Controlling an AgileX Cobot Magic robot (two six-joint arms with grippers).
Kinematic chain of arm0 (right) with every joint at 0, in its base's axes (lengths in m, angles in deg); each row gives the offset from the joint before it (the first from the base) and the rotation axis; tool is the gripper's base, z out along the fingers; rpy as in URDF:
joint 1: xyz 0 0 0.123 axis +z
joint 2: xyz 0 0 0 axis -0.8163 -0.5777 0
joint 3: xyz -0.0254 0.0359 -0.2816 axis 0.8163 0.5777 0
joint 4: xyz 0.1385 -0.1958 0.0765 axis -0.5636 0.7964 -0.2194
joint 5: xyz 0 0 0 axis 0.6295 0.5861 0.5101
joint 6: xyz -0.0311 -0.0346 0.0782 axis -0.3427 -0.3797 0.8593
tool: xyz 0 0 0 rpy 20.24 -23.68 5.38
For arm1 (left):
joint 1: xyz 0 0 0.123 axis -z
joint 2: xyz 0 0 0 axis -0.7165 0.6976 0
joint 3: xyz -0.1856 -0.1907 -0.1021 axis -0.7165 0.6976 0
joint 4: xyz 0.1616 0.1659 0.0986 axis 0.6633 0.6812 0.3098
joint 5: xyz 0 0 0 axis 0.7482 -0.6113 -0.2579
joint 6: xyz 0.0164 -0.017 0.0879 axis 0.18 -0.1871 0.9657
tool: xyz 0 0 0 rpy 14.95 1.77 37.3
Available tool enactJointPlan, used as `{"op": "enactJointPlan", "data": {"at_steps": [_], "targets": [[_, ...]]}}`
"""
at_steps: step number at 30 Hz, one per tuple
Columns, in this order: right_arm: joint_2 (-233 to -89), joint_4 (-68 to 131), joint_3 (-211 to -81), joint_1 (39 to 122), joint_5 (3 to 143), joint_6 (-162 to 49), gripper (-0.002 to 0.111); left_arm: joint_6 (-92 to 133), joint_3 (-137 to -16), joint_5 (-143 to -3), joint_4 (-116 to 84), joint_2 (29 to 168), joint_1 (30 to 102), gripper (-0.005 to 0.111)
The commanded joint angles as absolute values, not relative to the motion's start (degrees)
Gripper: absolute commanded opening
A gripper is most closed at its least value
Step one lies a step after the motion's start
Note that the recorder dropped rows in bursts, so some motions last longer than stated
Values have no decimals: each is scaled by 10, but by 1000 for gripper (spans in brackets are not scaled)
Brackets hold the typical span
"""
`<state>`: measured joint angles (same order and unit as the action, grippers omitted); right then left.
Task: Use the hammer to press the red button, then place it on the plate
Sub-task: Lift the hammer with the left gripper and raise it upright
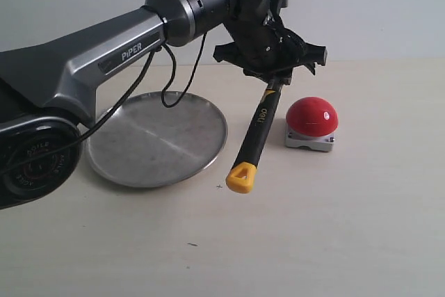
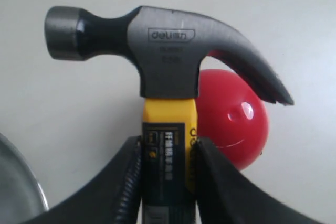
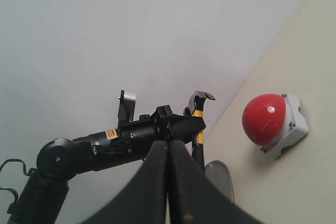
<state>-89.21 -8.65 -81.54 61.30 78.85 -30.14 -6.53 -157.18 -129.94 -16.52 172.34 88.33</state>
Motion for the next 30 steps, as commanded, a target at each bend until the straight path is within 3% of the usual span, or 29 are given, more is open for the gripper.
{"op": "enactJointPlan", "data": {"at_steps": [1,10,30], "targets": [[-889,-85,-812,614,785,-303,0,-69,-1571,-1276,-110,1700,893,0],[-889,-85,-812,614,785,-303,0,-139,-1571,-1277,43,1700,927,0],[-889,-85,-812,614,785,-303,0,-105,-1570,-1329,43,1701,933,0]]}}
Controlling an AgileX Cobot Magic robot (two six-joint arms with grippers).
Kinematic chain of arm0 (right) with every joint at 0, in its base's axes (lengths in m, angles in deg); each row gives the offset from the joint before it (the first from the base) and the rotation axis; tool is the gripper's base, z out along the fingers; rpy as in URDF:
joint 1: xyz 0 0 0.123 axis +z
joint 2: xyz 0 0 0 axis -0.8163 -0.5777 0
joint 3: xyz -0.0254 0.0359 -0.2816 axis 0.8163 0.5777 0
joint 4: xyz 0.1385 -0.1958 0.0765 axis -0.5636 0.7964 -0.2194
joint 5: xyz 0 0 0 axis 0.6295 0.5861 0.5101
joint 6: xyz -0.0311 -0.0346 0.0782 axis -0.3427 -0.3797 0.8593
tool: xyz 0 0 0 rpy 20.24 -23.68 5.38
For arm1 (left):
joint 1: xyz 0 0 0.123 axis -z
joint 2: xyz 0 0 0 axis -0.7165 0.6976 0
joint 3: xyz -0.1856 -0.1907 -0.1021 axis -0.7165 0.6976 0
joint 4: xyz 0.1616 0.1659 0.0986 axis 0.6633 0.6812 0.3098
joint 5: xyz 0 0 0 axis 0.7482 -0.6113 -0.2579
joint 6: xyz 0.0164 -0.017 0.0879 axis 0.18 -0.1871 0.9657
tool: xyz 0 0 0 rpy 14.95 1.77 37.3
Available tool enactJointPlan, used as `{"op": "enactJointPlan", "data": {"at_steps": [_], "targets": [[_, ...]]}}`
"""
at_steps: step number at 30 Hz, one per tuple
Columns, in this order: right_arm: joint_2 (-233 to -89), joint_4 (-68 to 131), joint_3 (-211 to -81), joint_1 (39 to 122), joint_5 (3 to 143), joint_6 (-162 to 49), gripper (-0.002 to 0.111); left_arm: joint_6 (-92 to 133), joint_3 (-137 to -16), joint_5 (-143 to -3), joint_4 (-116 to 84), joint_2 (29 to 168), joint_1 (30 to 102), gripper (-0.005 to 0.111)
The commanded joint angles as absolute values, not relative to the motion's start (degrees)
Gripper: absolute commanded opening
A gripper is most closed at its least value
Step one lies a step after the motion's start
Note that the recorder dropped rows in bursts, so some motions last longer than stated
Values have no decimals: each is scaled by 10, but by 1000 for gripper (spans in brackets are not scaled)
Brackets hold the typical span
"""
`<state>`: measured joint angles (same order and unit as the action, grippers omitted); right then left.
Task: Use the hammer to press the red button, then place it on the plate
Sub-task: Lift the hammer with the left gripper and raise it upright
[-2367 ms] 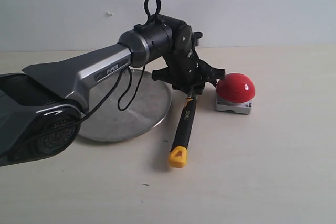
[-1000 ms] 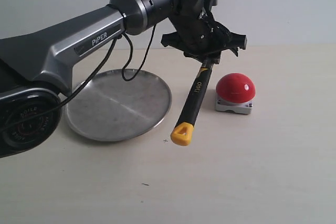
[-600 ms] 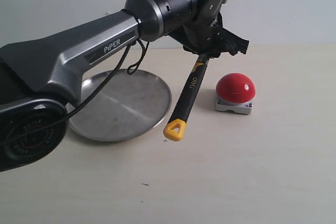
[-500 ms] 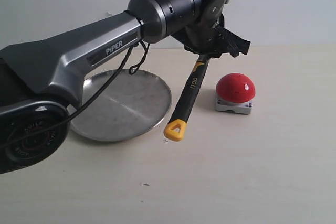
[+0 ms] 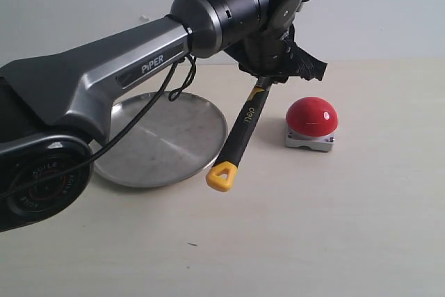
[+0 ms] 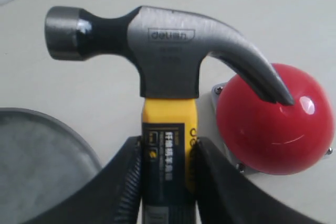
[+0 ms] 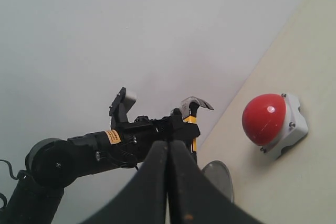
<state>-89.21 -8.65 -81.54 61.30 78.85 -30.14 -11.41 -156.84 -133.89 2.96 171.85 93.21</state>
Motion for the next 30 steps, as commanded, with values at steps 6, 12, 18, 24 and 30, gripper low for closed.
{"op": "enactJointPlan", "data": {"at_steps": [6,12,18,24,30], "targets": [[-889,-85,-812,614,785,-303,0,-90,-1553,-1306,-6,1695,933,0],[-889,-85,-812,614,785,-303,0,-92,-1499,-1259,-12,1648,933,0],[-889,-85,-812,614,785,-303,0,-116,-1342,-1133,-12,1560,929,0],[-889,-85,-812,614,785,-303,0,-170,-1091,-915,-14,1446,907,0],[-889,-85,-812,614,785,-303,0,-198,-877,-746,-14,1333,880,0]]}}
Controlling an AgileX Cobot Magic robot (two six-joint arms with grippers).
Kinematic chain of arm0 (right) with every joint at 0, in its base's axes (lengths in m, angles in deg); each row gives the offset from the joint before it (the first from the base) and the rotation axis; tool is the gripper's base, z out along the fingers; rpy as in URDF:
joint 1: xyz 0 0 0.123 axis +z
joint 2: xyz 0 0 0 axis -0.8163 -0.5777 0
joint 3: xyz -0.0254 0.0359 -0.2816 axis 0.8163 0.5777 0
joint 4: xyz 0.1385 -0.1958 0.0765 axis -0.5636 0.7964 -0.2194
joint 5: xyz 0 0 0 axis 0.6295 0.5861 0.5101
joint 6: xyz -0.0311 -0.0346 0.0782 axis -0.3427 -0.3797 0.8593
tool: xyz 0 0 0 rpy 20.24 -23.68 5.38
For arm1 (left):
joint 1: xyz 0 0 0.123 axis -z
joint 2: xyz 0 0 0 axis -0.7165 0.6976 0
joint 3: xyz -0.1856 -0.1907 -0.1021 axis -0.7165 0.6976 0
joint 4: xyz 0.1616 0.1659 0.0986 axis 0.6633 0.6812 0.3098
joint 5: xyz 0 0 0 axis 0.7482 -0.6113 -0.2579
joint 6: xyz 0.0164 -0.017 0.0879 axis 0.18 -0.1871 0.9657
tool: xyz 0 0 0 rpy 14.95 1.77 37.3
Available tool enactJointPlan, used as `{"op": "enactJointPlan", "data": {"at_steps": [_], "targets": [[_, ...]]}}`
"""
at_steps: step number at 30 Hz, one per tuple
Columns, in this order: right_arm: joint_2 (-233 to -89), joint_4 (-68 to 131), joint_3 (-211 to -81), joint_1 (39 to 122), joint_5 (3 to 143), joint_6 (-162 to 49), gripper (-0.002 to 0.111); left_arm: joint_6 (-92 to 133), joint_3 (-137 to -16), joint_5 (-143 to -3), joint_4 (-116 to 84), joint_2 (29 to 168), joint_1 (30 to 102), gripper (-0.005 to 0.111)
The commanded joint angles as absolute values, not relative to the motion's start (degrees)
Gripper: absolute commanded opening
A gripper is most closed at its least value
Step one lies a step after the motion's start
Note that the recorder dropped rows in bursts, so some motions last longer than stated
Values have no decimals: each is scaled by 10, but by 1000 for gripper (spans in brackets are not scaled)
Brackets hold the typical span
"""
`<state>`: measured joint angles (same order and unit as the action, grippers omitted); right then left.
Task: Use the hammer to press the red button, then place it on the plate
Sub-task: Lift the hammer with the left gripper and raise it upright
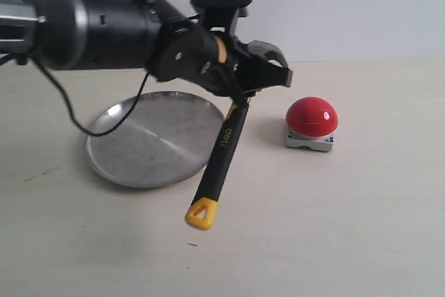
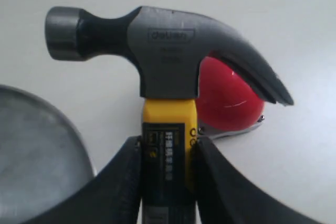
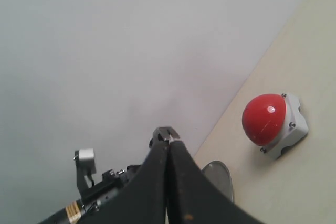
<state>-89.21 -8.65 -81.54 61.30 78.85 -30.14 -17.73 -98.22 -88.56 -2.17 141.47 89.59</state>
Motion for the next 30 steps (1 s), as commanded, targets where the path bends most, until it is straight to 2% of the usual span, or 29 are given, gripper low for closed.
{"op": "enactJointPlan", "data": {"at_steps": [1,8,16,24,30], "targets": [[-889,-85,-812,614,785,-303,0,-206,-853,-724,-14,1313,876,0],[-889,-85,-812,614,785,-303,0,-253,-697,-555,-14,1203,870,0],[-889,-85,-812,614,785,-303,0,-339,-586,-343,-14,1172,870,0],[-889,-85,-812,614,730,-303,0,-426,-544,-177,-14,1172,870,0],[-889,-85,-812,614,730,-303,0,-484,-544,-129,-18,1172,870,0]]}}
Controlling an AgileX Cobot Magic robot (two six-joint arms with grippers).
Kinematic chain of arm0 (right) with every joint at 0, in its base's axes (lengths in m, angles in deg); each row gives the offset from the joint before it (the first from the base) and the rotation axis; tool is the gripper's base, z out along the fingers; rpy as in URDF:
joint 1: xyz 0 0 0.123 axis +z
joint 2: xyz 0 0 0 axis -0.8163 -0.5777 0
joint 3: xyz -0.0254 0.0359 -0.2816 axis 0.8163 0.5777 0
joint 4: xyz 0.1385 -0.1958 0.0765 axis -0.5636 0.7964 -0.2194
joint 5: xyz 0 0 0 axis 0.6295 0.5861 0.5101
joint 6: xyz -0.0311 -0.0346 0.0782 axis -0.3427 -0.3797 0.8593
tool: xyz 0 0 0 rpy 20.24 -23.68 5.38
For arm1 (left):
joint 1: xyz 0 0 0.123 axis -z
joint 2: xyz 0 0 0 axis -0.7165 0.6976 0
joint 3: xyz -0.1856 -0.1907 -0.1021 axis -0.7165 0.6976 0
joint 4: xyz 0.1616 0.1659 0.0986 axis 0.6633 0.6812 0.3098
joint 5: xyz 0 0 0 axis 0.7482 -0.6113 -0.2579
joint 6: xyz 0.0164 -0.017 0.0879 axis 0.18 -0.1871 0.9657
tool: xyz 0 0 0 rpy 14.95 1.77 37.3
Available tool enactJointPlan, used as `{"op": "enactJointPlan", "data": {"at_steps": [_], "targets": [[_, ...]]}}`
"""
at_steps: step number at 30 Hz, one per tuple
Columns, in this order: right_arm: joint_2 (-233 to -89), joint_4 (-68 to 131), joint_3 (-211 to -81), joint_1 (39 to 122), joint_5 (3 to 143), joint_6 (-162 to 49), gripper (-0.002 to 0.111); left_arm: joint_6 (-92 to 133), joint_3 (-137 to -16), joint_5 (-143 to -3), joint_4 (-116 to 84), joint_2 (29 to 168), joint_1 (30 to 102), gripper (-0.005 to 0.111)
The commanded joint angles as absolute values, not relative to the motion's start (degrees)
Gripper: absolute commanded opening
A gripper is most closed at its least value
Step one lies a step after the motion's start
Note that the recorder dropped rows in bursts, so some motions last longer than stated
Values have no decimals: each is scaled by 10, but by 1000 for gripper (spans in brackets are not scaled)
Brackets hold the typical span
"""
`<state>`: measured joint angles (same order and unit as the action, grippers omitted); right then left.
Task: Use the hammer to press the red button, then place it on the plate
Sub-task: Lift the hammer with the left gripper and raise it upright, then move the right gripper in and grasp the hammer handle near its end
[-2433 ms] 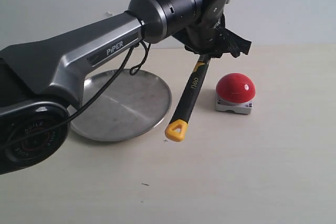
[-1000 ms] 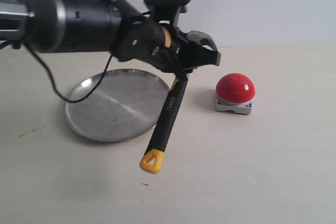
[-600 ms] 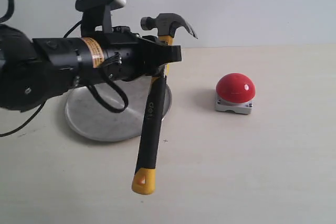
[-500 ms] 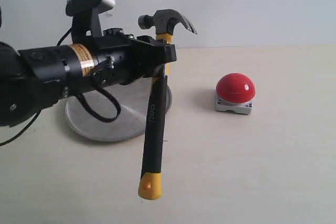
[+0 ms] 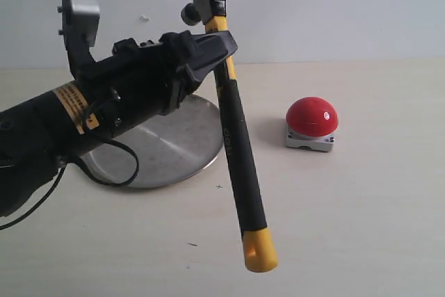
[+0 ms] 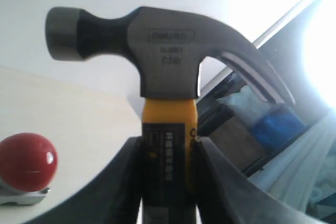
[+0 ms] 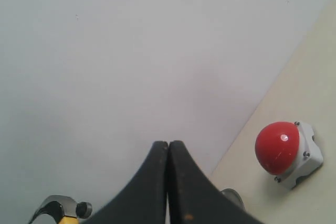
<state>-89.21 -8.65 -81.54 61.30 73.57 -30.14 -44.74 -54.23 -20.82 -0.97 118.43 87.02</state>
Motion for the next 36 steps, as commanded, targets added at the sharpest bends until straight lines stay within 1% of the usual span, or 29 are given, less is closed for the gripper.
{"op": "enactJointPlan", "data": {"at_steps": [1,8,10,15,20,22,25,29,35,36], "targets": [[-889,-85,-812,614,722,-303,0,-494,-544,-120,-21,1172,870,0],[-889,-72,-812,614,667,-330,0,-542,-537,-46,-31,1172,870,0],[-889,-74,-812,614,658,-295,0,-542,-522,-44,-54,1172,870,0],[-889,-36,-837,614,670,-295,0,-512,-478,-32,-104,1172,869,0],[-889,-42,-867,614,650,-285,0,-511,-473,-31,-100,1173,869,0],[-889,2,-881,614,658,-319,0,-511,-473,-31,-100,1173,869,0],[-927,104,-923,614,712,-354,0,-511,-473,-31,-100,1173,869,0],[-1029,193,-1020,614,811,-397,0,-512,-473,-31,-100,1173,869,0],[-1226,179,-1187,614,1054,-626,0,-514,-473,-31,-102,1173,869,0],[-1256,174,-1217,614,1092,-666,2,-514,-473,-31,-102,1173,869,0]]}}
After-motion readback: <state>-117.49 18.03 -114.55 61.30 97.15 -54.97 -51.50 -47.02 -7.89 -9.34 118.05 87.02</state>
